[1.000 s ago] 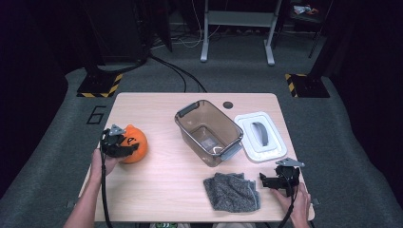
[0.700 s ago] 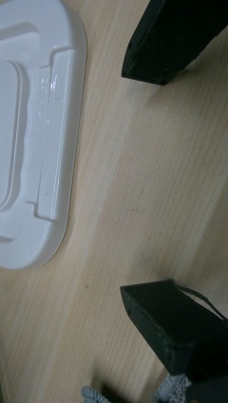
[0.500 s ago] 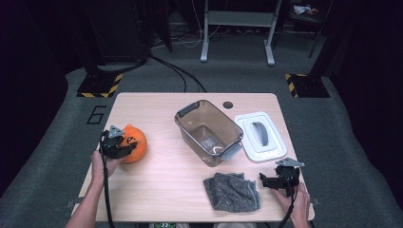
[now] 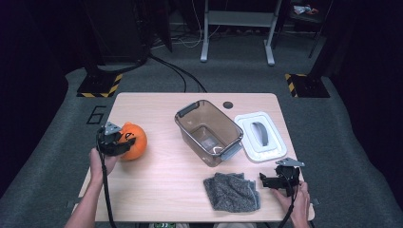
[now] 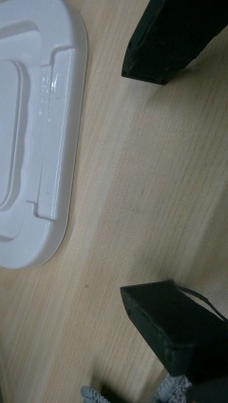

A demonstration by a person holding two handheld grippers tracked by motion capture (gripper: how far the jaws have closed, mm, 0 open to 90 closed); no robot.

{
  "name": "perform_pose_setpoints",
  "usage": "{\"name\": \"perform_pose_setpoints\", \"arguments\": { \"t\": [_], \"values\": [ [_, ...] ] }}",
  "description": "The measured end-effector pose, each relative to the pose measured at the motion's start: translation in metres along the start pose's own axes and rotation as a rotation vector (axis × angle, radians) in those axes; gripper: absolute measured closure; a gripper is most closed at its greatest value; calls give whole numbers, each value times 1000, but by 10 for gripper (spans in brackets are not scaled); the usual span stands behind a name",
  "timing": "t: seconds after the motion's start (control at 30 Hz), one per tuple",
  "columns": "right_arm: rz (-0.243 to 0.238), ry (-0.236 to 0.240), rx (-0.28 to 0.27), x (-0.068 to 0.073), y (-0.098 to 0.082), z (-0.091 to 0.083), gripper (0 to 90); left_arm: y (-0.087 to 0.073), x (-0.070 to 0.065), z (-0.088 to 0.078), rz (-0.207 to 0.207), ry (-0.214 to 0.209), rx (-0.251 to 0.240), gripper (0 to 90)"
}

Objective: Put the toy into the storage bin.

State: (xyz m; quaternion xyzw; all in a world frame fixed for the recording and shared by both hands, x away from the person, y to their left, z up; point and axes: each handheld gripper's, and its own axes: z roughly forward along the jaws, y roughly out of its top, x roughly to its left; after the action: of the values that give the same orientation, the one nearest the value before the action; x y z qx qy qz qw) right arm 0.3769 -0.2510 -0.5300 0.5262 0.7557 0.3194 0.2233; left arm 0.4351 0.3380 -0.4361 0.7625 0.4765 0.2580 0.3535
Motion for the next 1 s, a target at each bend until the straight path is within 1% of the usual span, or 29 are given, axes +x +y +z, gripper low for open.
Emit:
{"name": "perform_pose_setpoints", "arguments": {
  "t": [0.03, 0.07, 0.23, 0.33, 0.4, 0.7, 1.0],
  "values": [
    [-1, 0, 0, 0, 0, 0, 0, 2, -1, -2, 2, -3, 1, 573],
    [-1, 0, 0, 0, 0, 0, 0, 6, -2, -4, 5, -7, -10, 573],
    [-2, 0, 1, 0, 0, 0, 0, 13, -4, -8, 9, -3, -24, 572],
    [-1, 1, 1, 0, 0, 0, 0, 20, -6, -12, 19, -9, -23, 572],
    [0, 0, 0, 0, 0, 0, 0, 25, -8, -14, 14, -12, -29, 572],
    [-1, 0, 1, 0, 0, 0, 0, 45, -14, -23, 36, -7, -49, 572],
    [-1, 0, 0, 0, 0, 0, 0, 61, -20, -28, 58, -14, -61, 570]
  ]
}}
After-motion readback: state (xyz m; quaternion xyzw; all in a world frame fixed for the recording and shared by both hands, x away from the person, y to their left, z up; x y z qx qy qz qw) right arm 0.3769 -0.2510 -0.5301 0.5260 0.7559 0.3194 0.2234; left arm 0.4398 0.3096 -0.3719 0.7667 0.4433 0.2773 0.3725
